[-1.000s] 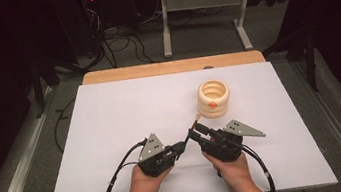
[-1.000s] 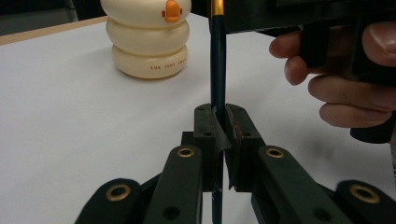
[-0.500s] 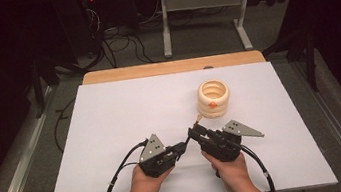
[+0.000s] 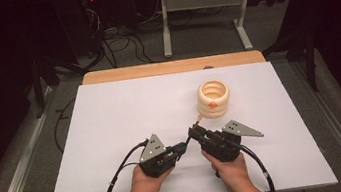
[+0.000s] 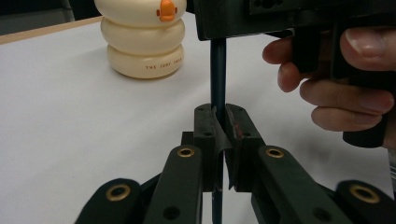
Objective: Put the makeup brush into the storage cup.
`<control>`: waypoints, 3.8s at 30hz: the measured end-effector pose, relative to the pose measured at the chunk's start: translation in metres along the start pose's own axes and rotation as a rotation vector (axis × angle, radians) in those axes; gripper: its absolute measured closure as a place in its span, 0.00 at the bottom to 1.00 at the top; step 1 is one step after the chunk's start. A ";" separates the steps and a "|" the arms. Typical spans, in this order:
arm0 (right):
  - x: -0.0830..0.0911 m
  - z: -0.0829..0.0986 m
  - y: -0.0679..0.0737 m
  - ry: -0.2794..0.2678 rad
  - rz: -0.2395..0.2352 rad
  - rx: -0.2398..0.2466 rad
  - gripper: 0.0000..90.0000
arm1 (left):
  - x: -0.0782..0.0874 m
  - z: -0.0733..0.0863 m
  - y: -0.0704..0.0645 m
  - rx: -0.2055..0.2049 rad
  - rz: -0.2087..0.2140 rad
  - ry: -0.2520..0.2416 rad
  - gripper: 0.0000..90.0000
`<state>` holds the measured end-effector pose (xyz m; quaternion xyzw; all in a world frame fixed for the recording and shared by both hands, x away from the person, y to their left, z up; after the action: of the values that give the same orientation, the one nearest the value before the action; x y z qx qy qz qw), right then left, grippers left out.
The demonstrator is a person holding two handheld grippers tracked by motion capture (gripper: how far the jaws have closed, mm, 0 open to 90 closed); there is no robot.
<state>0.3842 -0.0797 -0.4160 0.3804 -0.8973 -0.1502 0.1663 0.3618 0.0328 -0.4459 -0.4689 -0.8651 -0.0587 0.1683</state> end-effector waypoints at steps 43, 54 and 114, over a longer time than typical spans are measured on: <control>0.001 0.000 0.003 0.004 -0.043 -0.017 0.95 | -0.002 0.002 -0.001 -0.007 0.003 0.013 1.00; 0.002 -0.002 0.003 -0.005 -0.034 0.002 0.95 | 0.000 0.002 0.001 0.002 -0.005 0.008 1.00; 0.049 -0.038 -0.030 -0.098 0.092 0.239 0.95 | 0.088 0.018 0.095 0.100 -0.312 -0.016 0.53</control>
<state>0.3870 -0.1408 -0.3853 0.3480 -0.9324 -0.0528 0.0827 0.3921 0.1592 -0.4373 -0.3205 -0.9305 -0.0371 0.1734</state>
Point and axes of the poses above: each handheld gripper's, and its own axes: x roughly backward along the jaws, z roughly out of its underside, y roughly to its left, the point moved 8 cm from there along -x, roughly forward along the jaws, and after that the axes turned 2 degrees about -x, right-handed, at the moved point
